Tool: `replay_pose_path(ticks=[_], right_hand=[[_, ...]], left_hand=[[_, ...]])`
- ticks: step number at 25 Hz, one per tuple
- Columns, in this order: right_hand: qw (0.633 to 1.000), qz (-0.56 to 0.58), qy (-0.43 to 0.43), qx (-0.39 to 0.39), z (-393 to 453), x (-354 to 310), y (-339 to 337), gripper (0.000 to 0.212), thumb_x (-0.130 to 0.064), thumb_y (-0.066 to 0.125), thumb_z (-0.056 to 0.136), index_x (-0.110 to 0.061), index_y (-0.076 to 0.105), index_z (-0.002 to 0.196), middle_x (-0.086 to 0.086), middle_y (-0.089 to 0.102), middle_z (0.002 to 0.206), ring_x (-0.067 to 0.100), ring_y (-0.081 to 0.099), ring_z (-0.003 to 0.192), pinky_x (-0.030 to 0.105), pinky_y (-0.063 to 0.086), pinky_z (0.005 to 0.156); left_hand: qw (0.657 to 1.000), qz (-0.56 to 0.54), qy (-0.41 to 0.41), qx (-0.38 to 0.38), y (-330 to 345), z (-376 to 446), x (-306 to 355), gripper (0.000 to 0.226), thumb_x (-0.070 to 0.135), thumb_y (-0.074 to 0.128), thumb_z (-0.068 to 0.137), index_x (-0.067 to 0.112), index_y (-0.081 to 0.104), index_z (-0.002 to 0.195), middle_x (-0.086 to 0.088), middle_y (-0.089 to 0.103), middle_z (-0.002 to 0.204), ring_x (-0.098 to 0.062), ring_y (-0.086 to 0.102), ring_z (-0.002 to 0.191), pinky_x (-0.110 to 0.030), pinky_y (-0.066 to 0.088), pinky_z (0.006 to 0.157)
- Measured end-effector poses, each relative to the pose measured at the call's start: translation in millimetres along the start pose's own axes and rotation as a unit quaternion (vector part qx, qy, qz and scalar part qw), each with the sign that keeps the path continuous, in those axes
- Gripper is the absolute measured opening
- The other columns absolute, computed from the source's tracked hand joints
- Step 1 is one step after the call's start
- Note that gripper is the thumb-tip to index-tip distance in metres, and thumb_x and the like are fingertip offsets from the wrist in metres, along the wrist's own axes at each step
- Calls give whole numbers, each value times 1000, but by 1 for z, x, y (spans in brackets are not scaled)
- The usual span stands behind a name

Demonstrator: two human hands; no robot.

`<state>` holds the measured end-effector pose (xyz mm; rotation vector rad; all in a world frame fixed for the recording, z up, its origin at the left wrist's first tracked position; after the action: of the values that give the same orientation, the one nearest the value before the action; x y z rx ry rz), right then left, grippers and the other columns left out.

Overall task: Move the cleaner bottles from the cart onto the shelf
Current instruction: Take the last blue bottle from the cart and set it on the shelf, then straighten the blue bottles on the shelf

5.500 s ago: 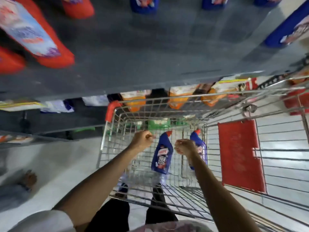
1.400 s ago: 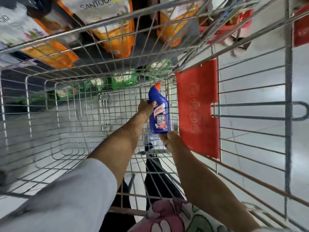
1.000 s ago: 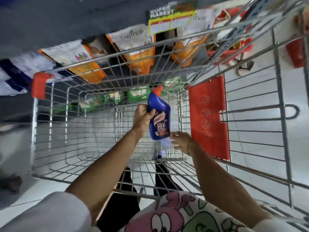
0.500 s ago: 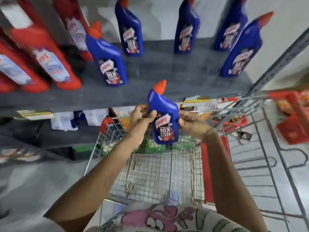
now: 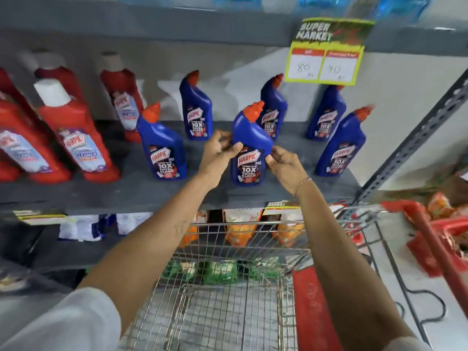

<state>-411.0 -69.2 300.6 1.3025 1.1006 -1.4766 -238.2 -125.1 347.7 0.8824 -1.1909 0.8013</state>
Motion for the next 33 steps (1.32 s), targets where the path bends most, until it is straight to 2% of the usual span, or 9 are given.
replay_pose_path(ticks=[7,14,18,20,22,24,26,28,33], right_hand=[[999,-4,22,30,32,20,-9,40,4,47,91,0,46,131,11,59,118,20,56,107,19,53,86],[996,-40,65,-42,30,27,-16,52,-6,58,88,-18,42,136,4,58,130,17,54,119,23,51,90],[991,-28,123,-39,22,39,-11,69,12,66,75,-7,38,135,8,54,127,23,50,120,18,56,78],[989,-70,126,-41,23,42,-1,71,12,71,70,-6,41,132,11,55,128,27,51,121,32,53,91],[987,-103,119,-27,23,39,7,73,11,74,67,-7,42,130,13,56,129,26,53,118,31,52,91],[990,-88,107,-12,23,32,13,74,15,71,67,-4,40,131,13,56,125,22,53,111,15,54,72],[991,-100,92,0,23,27,15,74,16,70,67,-3,39,131,11,57,120,20,53,107,14,53,72],[987,-128,97,12,26,30,13,72,13,72,67,-4,42,130,13,59,123,21,54,108,30,50,89],[970,-210,110,46,26,35,10,63,-2,80,64,-14,51,119,10,63,120,27,57,112,47,45,102]], left_hand=[[998,61,-27,-8,6,37,-21,27,-1,59,84,5,46,107,-22,61,121,-17,61,98,-18,52,75],[988,146,-50,-18,-4,23,-26,40,17,60,86,6,45,123,-8,59,121,-11,55,106,-12,48,77],[967,140,-74,198,-65,-23,-49,31,26,55,90,-1,60,103,-8,68,81,-12,66,72,-31,56,73],[898,187,-103,385,-114,-50,-53,36,29,44,93,-3,57,104,-19,66,91,-34,64,88,-42,49,81],[865,192,-94,454,-156,-53,-55,39,20,50,89,-8,47,115,-20,54,104,-41,54,109,-42,41,94],[895,213,-90,381,-192,-27,-77,69,15,71,68,-5,39,126,-17,49,122,-37,51,117,-47,40,104],[920,229,-116,297,-206,-9,-88,90,20,82,47,6,39,126,-12,56,126,-28,58,114,-49,47,99],[923,286,-128,223,-183,-16,-63,78,17,81,53,11,42,120,-4,62,116,-23,60,106,-40,48,94],[903,368,-99,199,-173,-24,-40,59,14,77,69,4,46,119,-17,62,121,-32,57,112,-35,42,91]])
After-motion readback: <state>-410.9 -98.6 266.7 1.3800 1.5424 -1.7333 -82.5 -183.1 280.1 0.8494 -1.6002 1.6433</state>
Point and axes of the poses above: each hand's wrist, its own z-axis towards the middle knuckle, its own y-axis out of the palm, x = y × z, the point moved 5 cm from there along z, towards the middle knuckle
